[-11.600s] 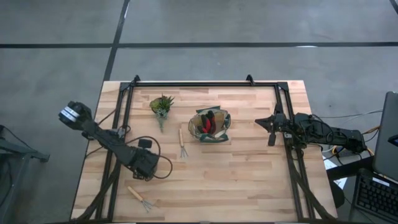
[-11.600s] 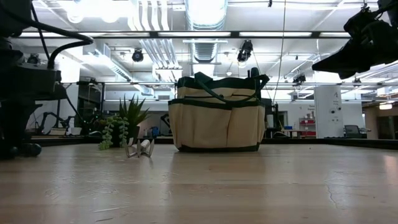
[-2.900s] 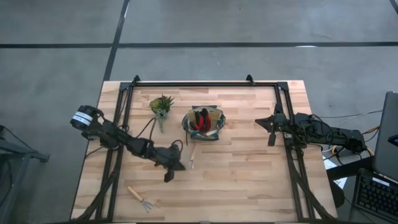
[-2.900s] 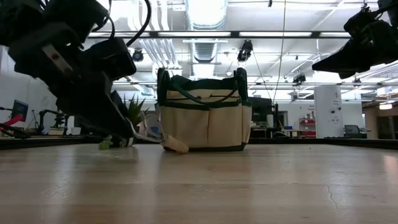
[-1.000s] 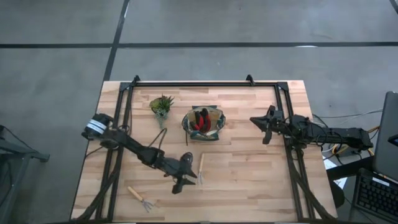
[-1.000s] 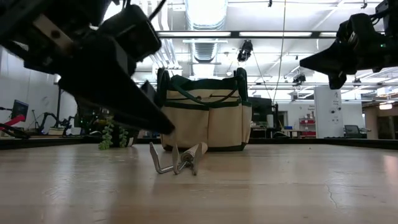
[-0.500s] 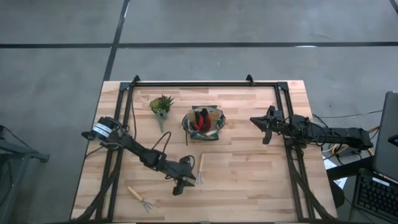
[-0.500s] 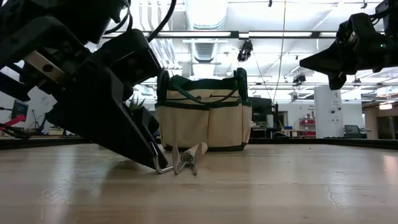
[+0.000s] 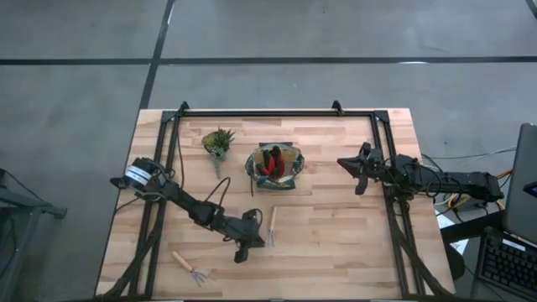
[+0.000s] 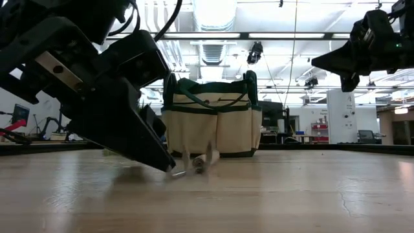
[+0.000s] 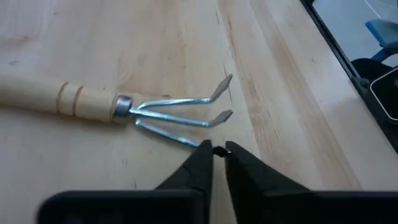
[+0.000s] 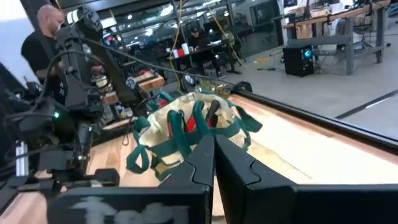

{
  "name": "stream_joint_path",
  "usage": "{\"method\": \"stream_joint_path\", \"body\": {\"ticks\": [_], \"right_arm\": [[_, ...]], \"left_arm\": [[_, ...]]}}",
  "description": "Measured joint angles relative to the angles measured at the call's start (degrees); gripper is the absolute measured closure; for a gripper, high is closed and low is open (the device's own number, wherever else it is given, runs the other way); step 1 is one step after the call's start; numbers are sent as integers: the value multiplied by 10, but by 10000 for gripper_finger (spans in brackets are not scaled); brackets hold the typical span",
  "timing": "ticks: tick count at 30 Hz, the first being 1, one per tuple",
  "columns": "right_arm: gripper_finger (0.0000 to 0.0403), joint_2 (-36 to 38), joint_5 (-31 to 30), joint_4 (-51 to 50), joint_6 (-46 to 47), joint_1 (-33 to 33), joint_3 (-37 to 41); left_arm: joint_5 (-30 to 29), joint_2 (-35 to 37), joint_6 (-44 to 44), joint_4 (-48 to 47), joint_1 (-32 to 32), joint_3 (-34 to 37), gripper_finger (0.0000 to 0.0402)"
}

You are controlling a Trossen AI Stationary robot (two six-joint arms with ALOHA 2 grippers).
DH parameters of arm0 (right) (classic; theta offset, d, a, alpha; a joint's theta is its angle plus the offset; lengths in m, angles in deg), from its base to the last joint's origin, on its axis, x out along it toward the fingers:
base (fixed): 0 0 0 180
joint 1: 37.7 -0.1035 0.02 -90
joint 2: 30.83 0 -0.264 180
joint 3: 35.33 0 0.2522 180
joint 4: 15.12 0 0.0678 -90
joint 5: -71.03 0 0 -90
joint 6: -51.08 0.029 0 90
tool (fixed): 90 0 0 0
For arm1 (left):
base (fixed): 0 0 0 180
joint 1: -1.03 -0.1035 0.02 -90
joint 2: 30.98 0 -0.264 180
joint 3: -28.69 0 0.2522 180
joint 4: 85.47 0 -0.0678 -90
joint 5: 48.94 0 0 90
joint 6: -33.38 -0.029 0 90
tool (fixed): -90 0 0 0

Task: Pick & Place Garden tools in Gardening bag
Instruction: Put the brown hand rake into the white gardening bag

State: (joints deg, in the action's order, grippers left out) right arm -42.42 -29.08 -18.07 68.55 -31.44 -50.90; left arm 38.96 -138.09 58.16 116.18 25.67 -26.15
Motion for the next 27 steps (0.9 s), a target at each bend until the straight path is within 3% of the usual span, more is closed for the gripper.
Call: {"method": "stream_joint_path", "body": {"ticks": [3, 9, 12, 17, 21, 27], "right_arm": [[394, -10, 34, 1, -3, 0, 0], [394, -41, 128, 14, -47, 0, 0], [394, -60, 165, 32, -59, -6, -3], [394, -102, 168, 32, -96, -42, -21], [394, -155, 164, 32, -146, -89, -45], [391, -259, 122, 33, -149, -147, -87]], "left_arm": [[0, 0, -6, 3, 0, 0, 391], [3, 0, 5, 55, -7, -4, 397], [12, 3, 52, 92, -18, -10, 398], [28, 3, 159, 107, -46, -24, 399], [33, 4, 174, 117, -56, -35, 400], [49, 4, 214, 146, -69, -43, 401]]}}
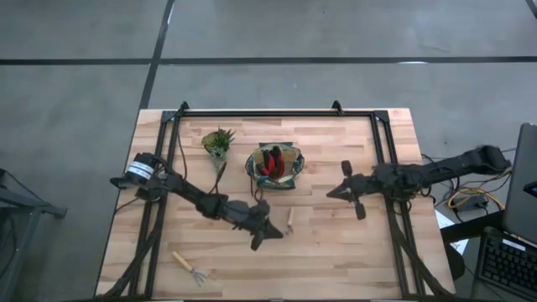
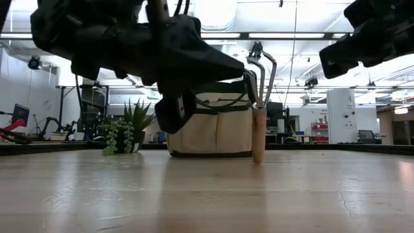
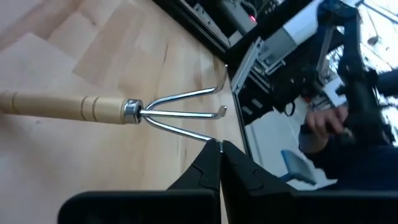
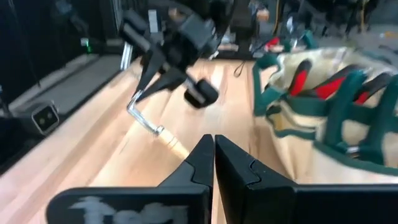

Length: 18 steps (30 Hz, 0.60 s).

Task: Pick & Place Garden tools in Gardening bag
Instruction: Put the brown hand rake into the white gardening bag

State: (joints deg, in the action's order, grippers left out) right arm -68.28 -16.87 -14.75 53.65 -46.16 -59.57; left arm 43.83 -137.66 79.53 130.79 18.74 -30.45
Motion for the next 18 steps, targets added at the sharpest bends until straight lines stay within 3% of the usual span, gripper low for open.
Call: {"method": "stream_joint_path", "body": {"ticks": [4, 9, 18], "right_arm": [[369, -79, -8, 29, 6, -20, -14], [318, -180, -6, 148, 4, -42, -15], [226, -364, -6, 253, -73, -60, -57]], "left_arm": [[-1, 0, 12, 8, -5, 0, 401], [12, 0, 21, 33, -7, 0, 401], [17, 0, 35, 53, -9, 0, 401]]}}
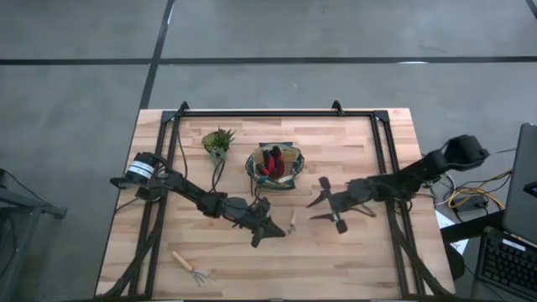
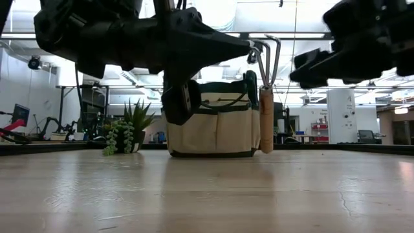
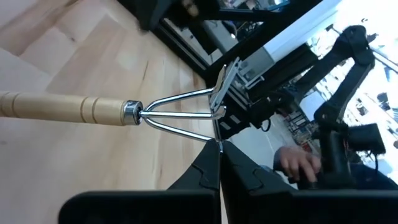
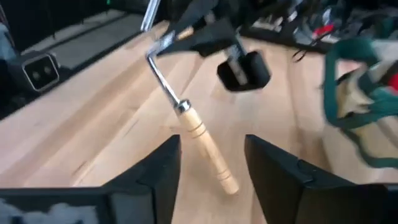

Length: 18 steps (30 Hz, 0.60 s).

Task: Pick & Place Garden tools in Gardening bag
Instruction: Put the brown hand rake into the white gardening bag

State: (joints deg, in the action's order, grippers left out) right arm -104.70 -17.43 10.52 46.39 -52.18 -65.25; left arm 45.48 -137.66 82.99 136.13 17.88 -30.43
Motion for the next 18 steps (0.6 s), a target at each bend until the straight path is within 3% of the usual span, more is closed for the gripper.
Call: {"method": "stream_joint_path", "body": {"ticks": [8, 18], "right_arm": [[210, -125, 1, 2, -28, -19, -88], [228, -207, 8, -7, -43, -32, -155]], "left_arm": [[6, 0, 4, 5, 0, 0, 401], [10, 0, 6, 10, 0, 0, 401]]}}
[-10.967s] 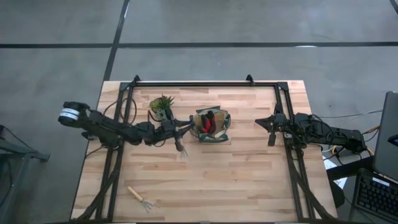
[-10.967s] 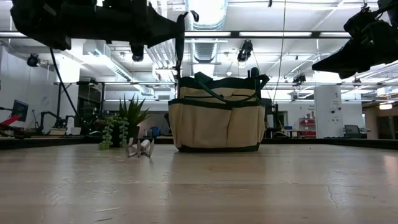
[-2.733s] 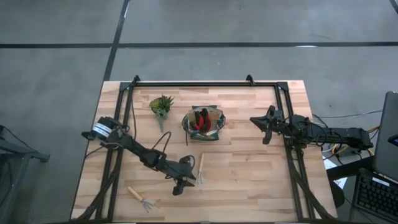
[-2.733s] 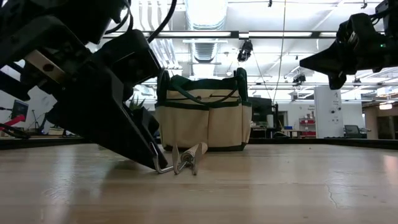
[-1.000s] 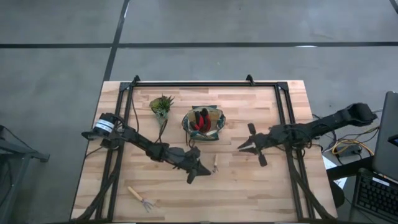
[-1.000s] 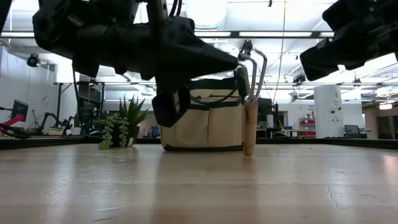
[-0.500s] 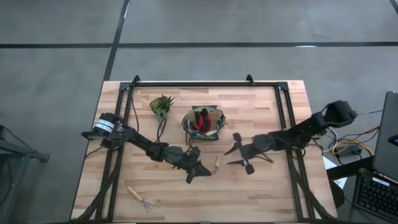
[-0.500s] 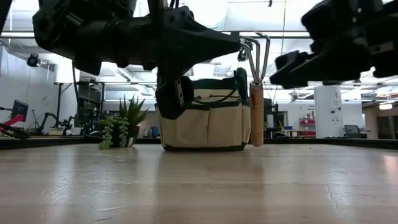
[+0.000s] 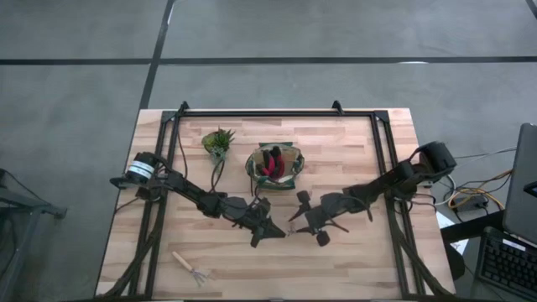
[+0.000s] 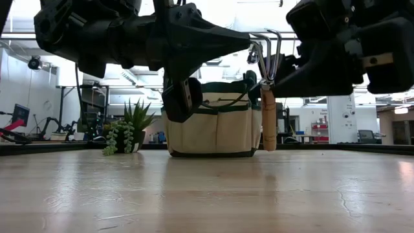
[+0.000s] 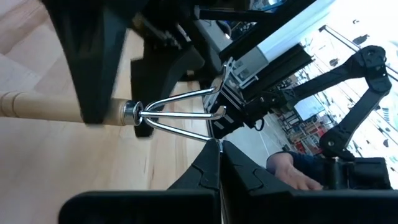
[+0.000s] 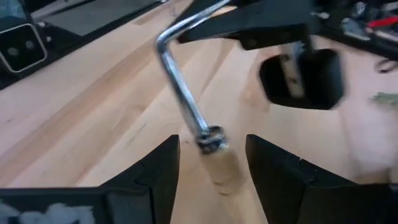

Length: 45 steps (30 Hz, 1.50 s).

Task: Pick & Place Garden tools in Gardening bag
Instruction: Put the brown hand rake into the white gardening bag

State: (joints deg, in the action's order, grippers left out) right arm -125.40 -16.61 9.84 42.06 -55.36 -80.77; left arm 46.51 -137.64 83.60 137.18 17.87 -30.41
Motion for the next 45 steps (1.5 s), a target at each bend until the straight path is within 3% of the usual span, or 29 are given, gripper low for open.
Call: {"method": "stream_joint_path", "body": {"ticks": [9, 22, 28, 36, 45], "right_arm": [[253, -15, 11, 1, 2, -4, -20], [343, -5, 14, 1, -4, -4, -16], [347, -5, 15, 0, 4, -4, -16], [343, 8, 21, 1, 17, -3, -16], [342, 45, 22, -3, 11, -2, -16]], "left_arm": [[3, 0, -2, 2, 0, 1, 401], [3, 1, -6, 5, 0, 1, 397], [1, 1, -32, 6, 0, 1, 377], [1, 1, -82, 5, 0, 2, 331], [29, 2, -122, -8, -23, 8, 230]]}}
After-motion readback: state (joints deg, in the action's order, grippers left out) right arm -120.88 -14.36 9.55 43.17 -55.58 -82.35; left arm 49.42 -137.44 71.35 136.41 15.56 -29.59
